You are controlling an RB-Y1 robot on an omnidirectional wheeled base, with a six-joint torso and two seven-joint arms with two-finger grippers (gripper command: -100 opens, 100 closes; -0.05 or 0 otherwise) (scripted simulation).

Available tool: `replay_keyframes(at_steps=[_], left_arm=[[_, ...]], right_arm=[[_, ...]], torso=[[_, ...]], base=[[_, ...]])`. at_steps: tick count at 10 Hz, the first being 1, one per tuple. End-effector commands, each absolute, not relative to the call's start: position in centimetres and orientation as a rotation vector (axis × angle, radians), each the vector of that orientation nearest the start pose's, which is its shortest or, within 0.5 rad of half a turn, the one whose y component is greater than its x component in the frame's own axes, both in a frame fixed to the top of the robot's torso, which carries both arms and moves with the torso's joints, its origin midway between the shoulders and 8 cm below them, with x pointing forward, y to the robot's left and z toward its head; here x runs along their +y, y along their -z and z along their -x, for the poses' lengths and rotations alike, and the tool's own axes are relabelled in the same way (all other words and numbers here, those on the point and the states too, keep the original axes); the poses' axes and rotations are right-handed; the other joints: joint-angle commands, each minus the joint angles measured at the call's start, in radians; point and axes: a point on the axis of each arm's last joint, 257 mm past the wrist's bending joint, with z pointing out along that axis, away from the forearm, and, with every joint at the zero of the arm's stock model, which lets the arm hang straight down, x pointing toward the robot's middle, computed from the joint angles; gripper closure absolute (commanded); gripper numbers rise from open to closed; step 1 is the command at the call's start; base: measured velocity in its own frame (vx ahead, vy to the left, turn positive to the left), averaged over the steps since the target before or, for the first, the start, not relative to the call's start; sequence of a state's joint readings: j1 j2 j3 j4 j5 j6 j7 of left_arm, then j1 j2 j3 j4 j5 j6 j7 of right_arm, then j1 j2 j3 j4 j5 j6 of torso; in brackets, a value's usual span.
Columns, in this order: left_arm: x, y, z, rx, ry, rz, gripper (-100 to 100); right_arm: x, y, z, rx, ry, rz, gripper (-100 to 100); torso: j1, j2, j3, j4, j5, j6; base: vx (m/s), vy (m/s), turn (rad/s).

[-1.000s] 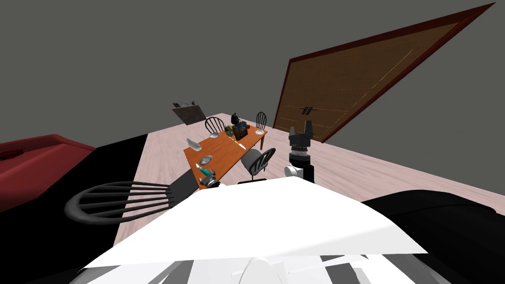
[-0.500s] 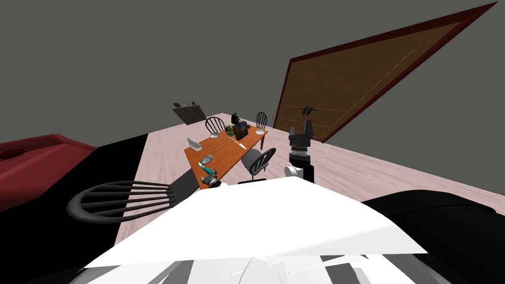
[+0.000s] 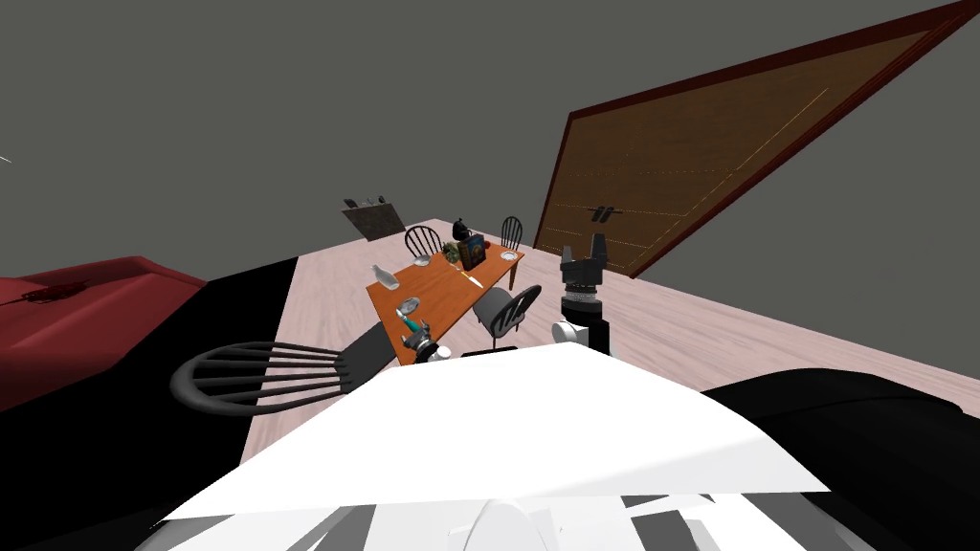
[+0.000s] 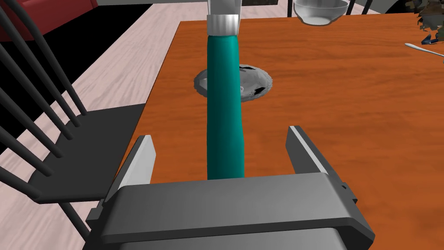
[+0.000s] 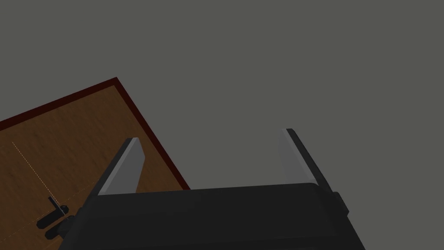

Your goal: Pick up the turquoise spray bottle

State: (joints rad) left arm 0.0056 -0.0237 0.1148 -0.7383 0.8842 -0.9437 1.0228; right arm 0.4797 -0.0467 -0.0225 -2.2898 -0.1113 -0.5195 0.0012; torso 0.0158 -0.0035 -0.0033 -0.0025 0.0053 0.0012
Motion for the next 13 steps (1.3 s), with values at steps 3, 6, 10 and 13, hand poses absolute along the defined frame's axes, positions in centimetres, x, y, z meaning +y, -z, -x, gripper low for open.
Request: replay_keyframes(at_steps=[3, 6, 10, 13], left_arm=[[39.1, 43.7, -37.1, -0.785, 1.685, 1.870, -100], [36.7, 43.3, -38.7, -0.763, 1.692, 1.873, -100], [34.5, 42.6, -40.1, -0.731, 1.695, 1.872, -100], [34.0, 42.4, -40.3, -0.716, 1.696, 1.867, 100]], right_arm=[[-29.2, -4.0, -33.7, 0.547, -1.369, -0.652, 0], [-29.2, -4.0, -33.7, 0.547, -1.369, -0.652, 0], [-29.2, -4.0, -33.7, 0.547, -1.369, -0.652, 0], [-29.2, -4.0, -33.7, 0.547, -1.369, -0.652, 0]], torso=[[-0.002, 0.000, 0.000, 0.000, 0.000, 0.000], [0.000, 0.001, 0.000, 0.000, 0.000, 0.000], [0.000, 0.001, 0.000, 0.000, 0.000, 0.000], [-0.003, 0.000, 0.000, 0.000, 0.000, 0.000]], base=[[-0.023, 0.050, 0.023], [-0.026, 0.081, 0.049], [-0.030, 0.075, 0.039], [-0.005, 0.035, 0.015]])
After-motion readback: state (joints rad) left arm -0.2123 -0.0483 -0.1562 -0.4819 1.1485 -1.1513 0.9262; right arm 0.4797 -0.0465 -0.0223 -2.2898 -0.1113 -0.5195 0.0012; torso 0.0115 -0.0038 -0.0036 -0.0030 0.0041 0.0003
